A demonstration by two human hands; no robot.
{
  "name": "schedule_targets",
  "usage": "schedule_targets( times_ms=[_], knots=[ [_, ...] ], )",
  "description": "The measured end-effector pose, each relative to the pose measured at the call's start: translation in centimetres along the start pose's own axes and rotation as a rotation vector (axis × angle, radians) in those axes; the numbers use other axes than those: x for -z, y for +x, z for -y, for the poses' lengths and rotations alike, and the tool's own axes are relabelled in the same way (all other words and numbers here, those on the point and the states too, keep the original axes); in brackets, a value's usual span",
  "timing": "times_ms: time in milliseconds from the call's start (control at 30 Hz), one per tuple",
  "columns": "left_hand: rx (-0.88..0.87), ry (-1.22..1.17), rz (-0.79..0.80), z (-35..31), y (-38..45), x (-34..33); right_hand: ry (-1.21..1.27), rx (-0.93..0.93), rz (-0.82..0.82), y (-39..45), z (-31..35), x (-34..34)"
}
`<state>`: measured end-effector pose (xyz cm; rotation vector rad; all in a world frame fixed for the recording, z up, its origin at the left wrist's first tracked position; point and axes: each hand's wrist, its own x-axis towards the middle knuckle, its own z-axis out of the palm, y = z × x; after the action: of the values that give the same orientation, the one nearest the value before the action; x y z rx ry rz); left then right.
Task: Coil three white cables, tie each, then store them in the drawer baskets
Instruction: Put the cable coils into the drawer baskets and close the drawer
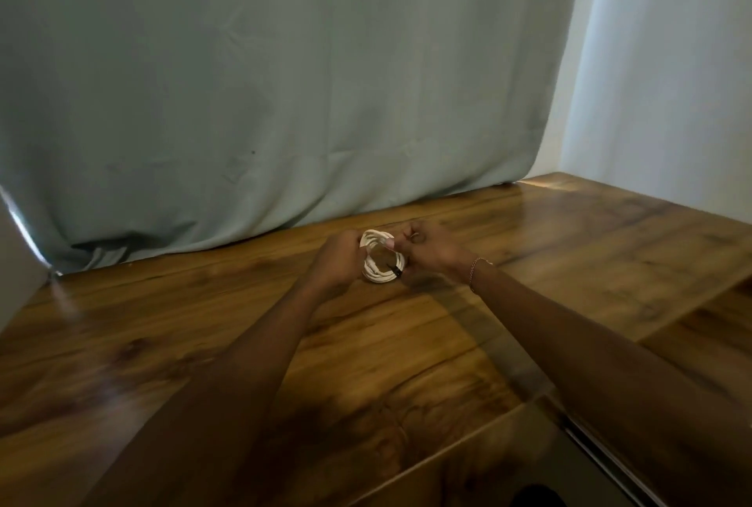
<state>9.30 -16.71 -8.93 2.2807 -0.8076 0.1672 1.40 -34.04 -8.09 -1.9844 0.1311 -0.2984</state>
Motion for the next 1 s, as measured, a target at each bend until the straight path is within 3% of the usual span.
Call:
schedule_targets(
  times_ms=[133, 300, 667, 1000],
  knots=[
    [0.088, -0.279, 0.017, -3.5, 1.8, -2.5, 0.124, 0.011, -0.040, -1.8, -1.5, 4.7],
    [0.098, -0.525, 0.089, -10.0, 3.8, -7.3, 0.261, -0.100, -0.323, -5.0, -3.6, 11.0],
    [-0.159, -0.392, 0.277, -24.8, 5.1, -18.8, 0.295, -0.181, -0.798, -15.1, -9.0, 26.7],
    [-0.338, -0.378, 0.480, -37.8, 3.7, -29.7, 0.189, -0.253, -1.081, -26.0, -13.1, 37.3]
  ],
)
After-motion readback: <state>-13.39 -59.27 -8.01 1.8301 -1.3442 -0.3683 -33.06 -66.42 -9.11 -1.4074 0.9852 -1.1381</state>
